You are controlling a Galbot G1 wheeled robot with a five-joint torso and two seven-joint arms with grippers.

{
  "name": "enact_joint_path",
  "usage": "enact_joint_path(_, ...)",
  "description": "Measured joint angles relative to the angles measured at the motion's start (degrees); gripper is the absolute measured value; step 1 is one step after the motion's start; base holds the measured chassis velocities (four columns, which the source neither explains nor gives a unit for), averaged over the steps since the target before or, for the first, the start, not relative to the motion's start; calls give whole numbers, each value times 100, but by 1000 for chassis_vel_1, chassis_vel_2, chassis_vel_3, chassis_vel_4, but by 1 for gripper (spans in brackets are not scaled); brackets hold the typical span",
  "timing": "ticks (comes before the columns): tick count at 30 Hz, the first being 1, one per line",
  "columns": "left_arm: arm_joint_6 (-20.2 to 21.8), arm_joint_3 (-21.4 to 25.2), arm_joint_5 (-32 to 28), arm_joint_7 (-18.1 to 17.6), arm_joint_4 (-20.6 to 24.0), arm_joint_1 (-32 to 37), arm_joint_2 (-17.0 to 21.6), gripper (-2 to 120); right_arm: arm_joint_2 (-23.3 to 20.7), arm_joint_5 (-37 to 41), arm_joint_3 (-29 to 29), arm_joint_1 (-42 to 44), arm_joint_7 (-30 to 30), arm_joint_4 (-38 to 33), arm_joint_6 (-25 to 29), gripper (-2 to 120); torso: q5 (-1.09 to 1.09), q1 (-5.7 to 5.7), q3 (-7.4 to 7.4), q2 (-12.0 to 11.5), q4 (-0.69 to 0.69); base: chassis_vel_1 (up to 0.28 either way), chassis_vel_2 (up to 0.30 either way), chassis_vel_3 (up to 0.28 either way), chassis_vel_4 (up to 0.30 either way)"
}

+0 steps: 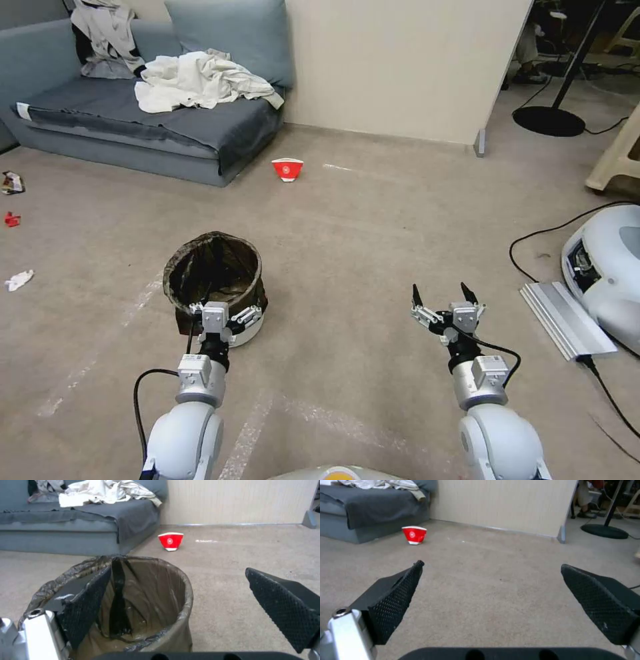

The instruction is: Pick up the trash can from the floor.

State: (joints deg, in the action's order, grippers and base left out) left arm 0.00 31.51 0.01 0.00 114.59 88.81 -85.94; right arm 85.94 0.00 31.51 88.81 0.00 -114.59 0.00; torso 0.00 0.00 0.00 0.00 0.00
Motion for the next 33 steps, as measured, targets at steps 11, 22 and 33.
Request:
enact_joint_path(11, 0, 0, 0, 0, 0, 0, 0, 100, 0, 0, 0, 0, 0, 0, 0, 100, 0, 0, 0, 0, 0, 0, 0, 0, 0)
enact_joint_path(22, 57, 103, -92, -20, 242, 102, 16, 100, 24, 107, 78, 77, -24, -244, -137, 100, 0, 0, 0, 0, 0, 0, 0, 0, 0)
enact_joint_path(33, 571, 946, -861, -251, 2077, 924, 175, 100, 216, 966, 692, 643, -342, -2154, -1174, 100, -4, 0, 0, 0, -2, 0, 0, 0, 0)
